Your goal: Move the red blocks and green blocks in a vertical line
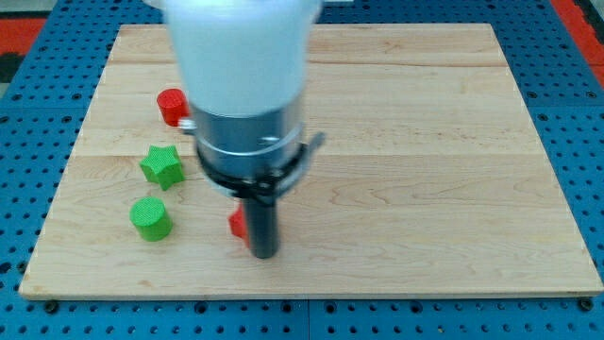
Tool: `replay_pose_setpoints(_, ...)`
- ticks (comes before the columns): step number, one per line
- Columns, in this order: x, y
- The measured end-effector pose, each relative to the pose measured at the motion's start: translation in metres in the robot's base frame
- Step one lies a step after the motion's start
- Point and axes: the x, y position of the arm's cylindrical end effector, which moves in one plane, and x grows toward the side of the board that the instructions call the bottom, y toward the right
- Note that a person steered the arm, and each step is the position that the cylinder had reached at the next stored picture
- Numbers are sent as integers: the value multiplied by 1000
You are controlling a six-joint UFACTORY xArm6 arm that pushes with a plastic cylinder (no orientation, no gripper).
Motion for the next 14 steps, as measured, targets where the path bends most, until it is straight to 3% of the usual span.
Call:
replay_pose_setpoints(1, -23, -12)
replay_pose_setpoints(2, -31, 12)
replay_pose_setpoints(3, -48, -16)
replay_pose_setpoints(4, -22, -8)
replay_pose_setpoints(5, -26, -24)
replay_pose_setpoints(8, -91, -42)
replay_pose_setpoints(9, -76, -21)
replay_pose_setpoints(11, -72, -58)
replay_pose_setpoints(14, -135, -77)
